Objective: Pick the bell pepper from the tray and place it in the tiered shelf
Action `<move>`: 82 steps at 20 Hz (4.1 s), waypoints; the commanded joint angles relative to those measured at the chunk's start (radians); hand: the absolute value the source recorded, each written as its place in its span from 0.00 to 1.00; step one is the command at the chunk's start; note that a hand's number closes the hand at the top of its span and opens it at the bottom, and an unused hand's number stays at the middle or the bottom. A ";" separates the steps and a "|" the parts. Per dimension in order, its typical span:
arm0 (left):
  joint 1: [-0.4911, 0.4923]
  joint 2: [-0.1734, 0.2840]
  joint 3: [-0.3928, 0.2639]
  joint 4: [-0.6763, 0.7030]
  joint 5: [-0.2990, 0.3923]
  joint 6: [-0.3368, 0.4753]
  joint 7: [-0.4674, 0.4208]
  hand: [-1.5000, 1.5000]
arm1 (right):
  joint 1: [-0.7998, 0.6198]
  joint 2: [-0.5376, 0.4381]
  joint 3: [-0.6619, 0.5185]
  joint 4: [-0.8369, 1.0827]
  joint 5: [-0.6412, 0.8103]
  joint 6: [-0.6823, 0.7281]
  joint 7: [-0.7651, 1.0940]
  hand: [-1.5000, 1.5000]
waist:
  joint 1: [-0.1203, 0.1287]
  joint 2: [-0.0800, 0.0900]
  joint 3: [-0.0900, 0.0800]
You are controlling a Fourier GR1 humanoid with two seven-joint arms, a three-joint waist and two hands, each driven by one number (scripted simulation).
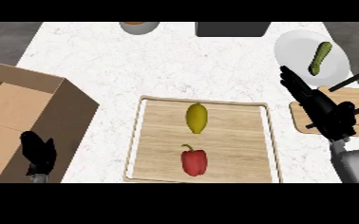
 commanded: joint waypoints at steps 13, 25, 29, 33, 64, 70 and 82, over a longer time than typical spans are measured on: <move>-0.139 -0.070 -0.053 -0.091 -0.070 -0.091 -0.012 0.50 | 0.165 0.224 -0.045 -0.221 0.476 -0.768 0.000 0.00 | -0.101 -0.011 -0.005; -0.196 -0.168 -0.084 -0.071 -0.148 -0.105 0.016 0.50 | 0.507 0.330 0.313 -0.462 0.739 -0.821 -0.061 0.00 | -0.016 0.000 -0.006; -0.224 -0.184 -0.073 -0.021 -0.172 -0.115 0.015 0.50 | 0.464 0.330 0.351 -0.521 0.993 -0.743 0.206 0.00 | -0.011 0.004 -0.007; -0.244 -0.193 -0.049 -0.008 -0.179 -0.121 0.018 0.50 | 0.491 0.348 0.408 -0.672 1.173 -0.564 0.440 0.00 | -0.021 0.002 -0.008; -0.243 -0.256 0.015 -0.025 -0.259 -0.203 0.037 0.50 | 0.188 0.524 0.811 -0.637 1.616 0.111 1.236 0.00 | 0.000 0.003 -0.004; -0.261 -0.256 0.050 -0.035 -0.262 -0.219 0.042 0.50 | 0.174 0.524 0.818 -0.619 1.598 0.076 1.254 0.00 | -0.001 0.002 -0.004; -0.240 -0.294 0.056 -0.037 -0.316 -0.230 0.041 0.50 | 0.087 0.527 0.769 -0.464 1.522 0.015 1.302 0.00 | 0.002 0.004 -0.003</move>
